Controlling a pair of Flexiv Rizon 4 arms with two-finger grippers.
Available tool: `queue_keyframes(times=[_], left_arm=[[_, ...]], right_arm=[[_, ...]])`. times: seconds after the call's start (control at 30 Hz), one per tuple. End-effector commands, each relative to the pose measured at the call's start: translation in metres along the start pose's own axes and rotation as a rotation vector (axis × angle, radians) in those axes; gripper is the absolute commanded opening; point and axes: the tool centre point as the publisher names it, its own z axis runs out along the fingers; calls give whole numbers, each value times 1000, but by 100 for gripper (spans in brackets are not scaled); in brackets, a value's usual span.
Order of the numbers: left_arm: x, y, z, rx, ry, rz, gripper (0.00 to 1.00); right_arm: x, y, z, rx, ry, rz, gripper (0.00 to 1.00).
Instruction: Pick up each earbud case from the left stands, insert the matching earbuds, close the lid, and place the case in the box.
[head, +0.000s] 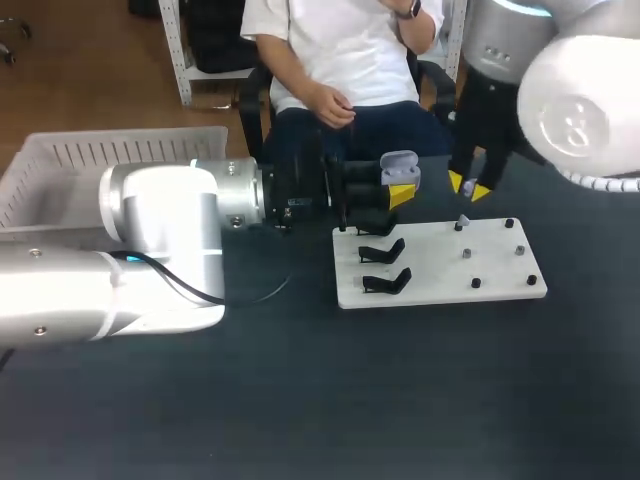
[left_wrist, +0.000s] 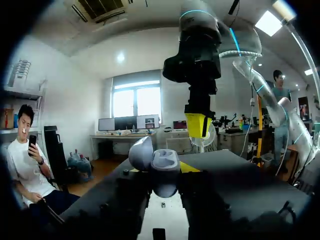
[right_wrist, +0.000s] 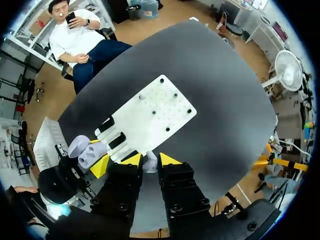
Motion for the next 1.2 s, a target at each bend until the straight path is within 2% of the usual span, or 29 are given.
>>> queue_keyframes(times=[0.03,0.37,0.53,0.87,1.0,1.2], left_arm=[[1,-2,0,-9,-6,4,0],[1,-2,0,-9,-6,4,0],[1,-2,0,-9,-6,4,0],[1,-2,0,-9,-6,4,0],[1,-2,0,-9,-6,4,0],[1,-2,0,-9,-6,4,0]], right_arm=[[5,29,-12,85,9,-4,0],[8,58,-30,150,-38,-148,0],[10,63,-25,179,-62,-233,0],[11,62,-17,195,-70,-244,0],[11,65,-16,202,-99,-241,0],[8,69,-11,201,-84,-250,0]])
